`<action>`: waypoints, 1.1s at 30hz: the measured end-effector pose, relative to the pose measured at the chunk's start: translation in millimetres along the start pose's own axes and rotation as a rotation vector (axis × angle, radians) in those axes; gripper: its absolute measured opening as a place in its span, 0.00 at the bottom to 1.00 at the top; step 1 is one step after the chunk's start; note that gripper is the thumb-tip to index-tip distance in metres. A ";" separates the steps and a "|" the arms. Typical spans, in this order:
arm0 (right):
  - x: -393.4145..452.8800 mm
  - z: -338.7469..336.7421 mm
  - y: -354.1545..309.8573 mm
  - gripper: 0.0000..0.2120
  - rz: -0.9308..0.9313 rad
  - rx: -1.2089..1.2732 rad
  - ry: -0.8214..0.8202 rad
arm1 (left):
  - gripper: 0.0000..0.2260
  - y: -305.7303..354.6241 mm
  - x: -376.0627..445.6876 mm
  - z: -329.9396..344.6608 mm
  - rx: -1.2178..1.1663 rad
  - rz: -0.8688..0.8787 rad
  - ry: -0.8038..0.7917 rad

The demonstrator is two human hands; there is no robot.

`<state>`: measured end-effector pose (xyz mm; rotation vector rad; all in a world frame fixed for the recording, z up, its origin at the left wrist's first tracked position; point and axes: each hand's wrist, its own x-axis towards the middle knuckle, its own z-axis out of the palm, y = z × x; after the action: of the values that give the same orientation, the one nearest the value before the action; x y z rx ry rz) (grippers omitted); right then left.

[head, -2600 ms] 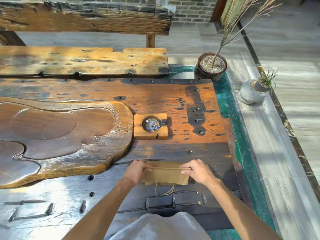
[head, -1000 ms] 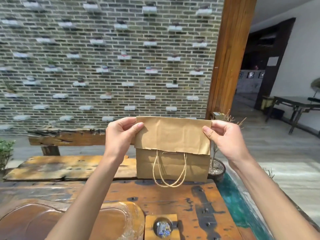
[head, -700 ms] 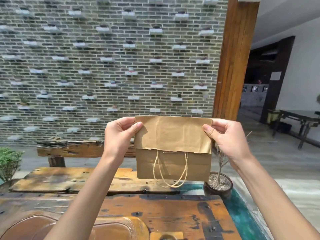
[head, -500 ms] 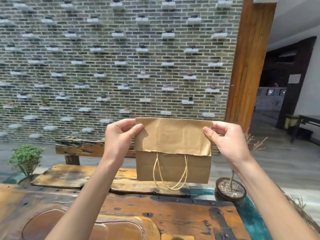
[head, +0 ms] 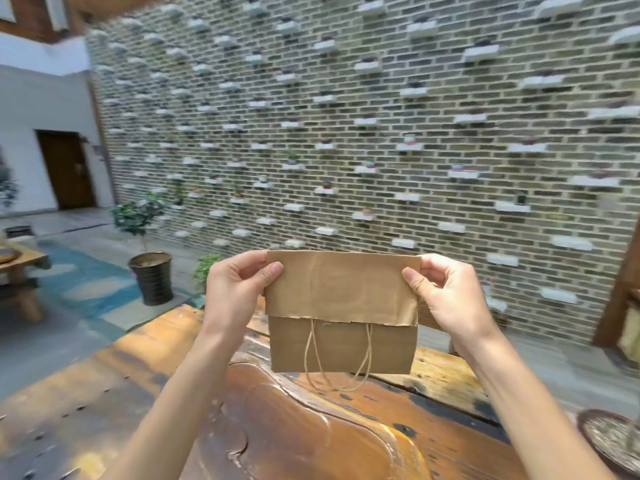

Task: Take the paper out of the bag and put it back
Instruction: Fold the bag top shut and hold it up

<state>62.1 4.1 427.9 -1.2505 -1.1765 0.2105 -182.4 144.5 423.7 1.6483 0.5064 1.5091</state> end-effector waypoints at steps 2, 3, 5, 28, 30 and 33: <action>2.3 30.6 1.1 0.07 0.026 0.075 -0.069 | 0.13 2.4 -7.1 -30.9 0.046 -0.009 0.067; 2.9 43.3 1.7 0.06 0.034 0.101 -0.098 | 0.12 3.3 -11.6 -44.1 0.068 -0.018 0.102; 4.4 72.4 2.1 0.06 0.040 0.151 -0.178 | 0.08 5.5 -24.0 -73.0 0.118 -0.039 0.205; 2.0 416.5 7.9 0.05 0.088 0.324 -0.533 | 0.12 -38.5 -37.1 -362.0 0.421 -0.027 0.671; 7.8 446.4 10.9 0.05 0.091 0.298 -0.523 | 0.12 -50.2 -24.9 -389.6 0.409 -0.047 0.660; 18.2 484.7 13.5 0.05 0.088 0.287 -0.505 | 0.13 -67.0 -3.7 -423.9 0.378 -0.061 0.639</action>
<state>-298.6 321.3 359.0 -1.0214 -1.4571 0.7684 -571.4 307.2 343.5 1.3653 1.2364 1.9763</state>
